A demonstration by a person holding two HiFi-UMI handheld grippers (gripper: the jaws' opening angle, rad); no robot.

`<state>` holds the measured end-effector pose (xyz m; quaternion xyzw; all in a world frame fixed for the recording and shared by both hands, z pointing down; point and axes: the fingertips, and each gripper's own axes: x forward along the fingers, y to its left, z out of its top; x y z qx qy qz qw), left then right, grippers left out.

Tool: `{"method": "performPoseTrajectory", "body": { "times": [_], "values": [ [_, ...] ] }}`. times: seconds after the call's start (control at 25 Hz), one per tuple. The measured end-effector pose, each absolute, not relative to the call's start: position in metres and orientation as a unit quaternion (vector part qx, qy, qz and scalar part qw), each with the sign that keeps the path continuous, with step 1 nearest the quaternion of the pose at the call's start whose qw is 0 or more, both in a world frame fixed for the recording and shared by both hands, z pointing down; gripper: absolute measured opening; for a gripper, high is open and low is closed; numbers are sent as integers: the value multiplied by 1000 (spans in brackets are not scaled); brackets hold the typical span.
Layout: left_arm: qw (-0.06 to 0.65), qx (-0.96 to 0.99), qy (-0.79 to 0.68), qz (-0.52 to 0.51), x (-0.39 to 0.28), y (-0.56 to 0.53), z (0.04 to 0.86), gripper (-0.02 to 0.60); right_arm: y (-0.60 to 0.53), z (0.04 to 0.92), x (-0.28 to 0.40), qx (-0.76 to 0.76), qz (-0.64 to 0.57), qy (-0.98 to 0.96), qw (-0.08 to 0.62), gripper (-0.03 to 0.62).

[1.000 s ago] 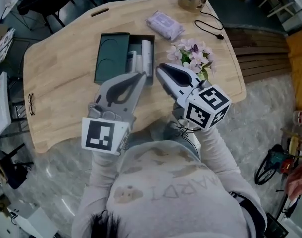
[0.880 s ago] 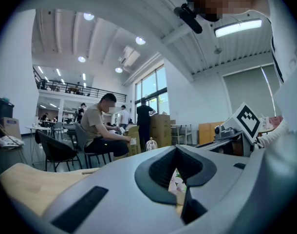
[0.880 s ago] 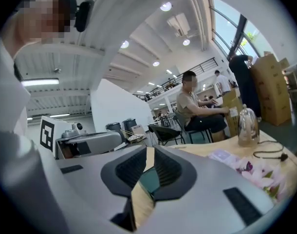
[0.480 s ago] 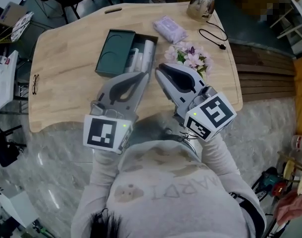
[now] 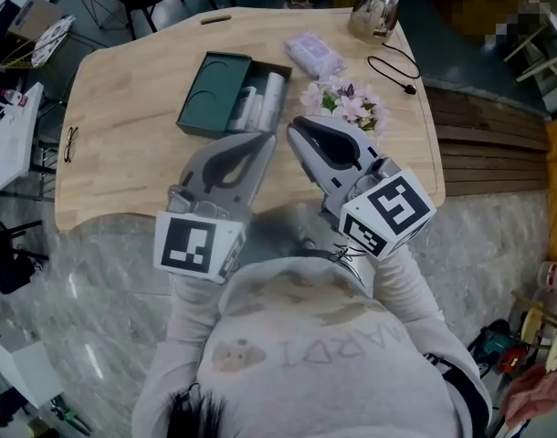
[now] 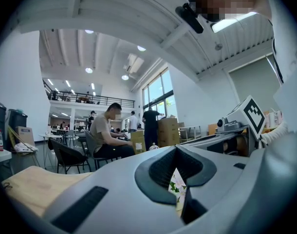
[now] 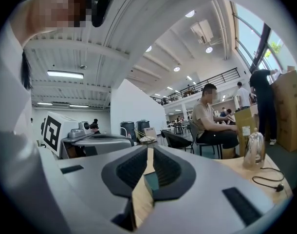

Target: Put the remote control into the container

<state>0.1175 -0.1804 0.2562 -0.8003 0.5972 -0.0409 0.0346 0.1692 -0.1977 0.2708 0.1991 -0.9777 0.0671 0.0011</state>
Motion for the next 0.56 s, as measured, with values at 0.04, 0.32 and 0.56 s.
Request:
{"method": "performPoseTrajectory", "body": {
  "times": [0.04, 0.32, 0.56],
  "values": [
    [35, -799, 598, -40, 118, -180, 256, 0, -198, 270, 170, 199, 66, -978, 1, 46],
    [38, -799, 598, -45, 120, -182, 253, 0, -199, 267, 172, 197, 64, -978, -5, 44],
    [44, -798, 599, -47, 119, -183, 250, 0, -201, 265, 170, 196, 63, -979, -6, 44]
  ]
}}
